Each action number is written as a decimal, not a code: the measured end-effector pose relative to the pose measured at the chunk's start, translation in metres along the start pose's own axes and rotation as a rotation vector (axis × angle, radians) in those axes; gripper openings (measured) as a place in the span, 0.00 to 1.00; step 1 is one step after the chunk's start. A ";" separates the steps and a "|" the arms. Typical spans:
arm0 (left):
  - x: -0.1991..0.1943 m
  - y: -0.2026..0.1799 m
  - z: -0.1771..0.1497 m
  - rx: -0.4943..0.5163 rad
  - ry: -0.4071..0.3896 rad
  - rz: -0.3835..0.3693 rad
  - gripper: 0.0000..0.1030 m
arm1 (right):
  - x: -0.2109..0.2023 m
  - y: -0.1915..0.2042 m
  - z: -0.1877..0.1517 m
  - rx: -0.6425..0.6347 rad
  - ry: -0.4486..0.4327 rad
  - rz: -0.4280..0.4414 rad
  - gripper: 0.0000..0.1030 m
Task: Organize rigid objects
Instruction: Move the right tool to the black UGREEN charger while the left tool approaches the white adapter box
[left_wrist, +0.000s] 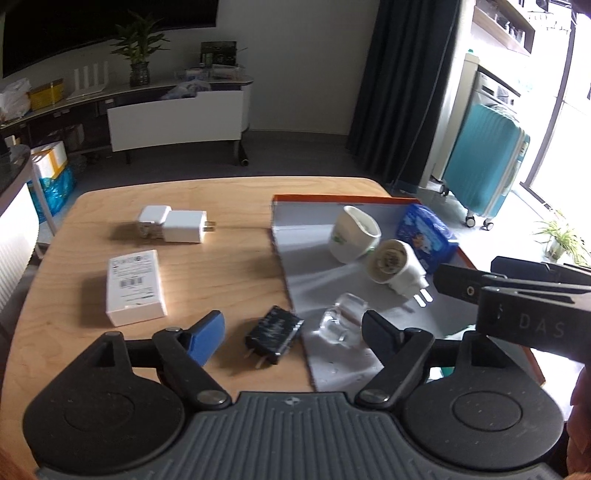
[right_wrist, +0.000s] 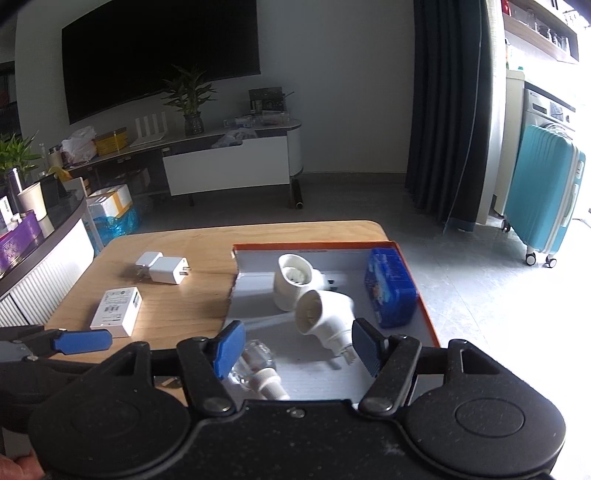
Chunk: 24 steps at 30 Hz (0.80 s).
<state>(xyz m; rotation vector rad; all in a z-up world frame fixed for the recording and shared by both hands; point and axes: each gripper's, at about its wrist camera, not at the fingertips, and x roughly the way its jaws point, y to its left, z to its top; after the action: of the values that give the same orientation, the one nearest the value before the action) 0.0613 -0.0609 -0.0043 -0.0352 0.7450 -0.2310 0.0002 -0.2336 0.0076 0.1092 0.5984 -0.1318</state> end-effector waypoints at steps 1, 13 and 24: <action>-0.001 0.004 0.000 -0.005 0.000 0.005 0.81 | 0.001 0.003 0.001 0.001 0.002 0.005 0.76; -0.009 0.043 -0.001 -0.068 -0.004 0.069 0.84 | 0.016 0.034 0.001 -0.020 0.027 0.060 0.76; -0.005 0.069 -0.004 -0.124 0.009 0.100 0.84 | 0.030 0.057 -0.008 -0.051 0.068 0.110 0.76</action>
<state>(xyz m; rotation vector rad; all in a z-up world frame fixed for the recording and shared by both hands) 0.0686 0.0080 -0.0118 -0.1142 0.7673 -0.0898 0.0294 -0.1788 -0.0122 0.0973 0.6616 -0.0067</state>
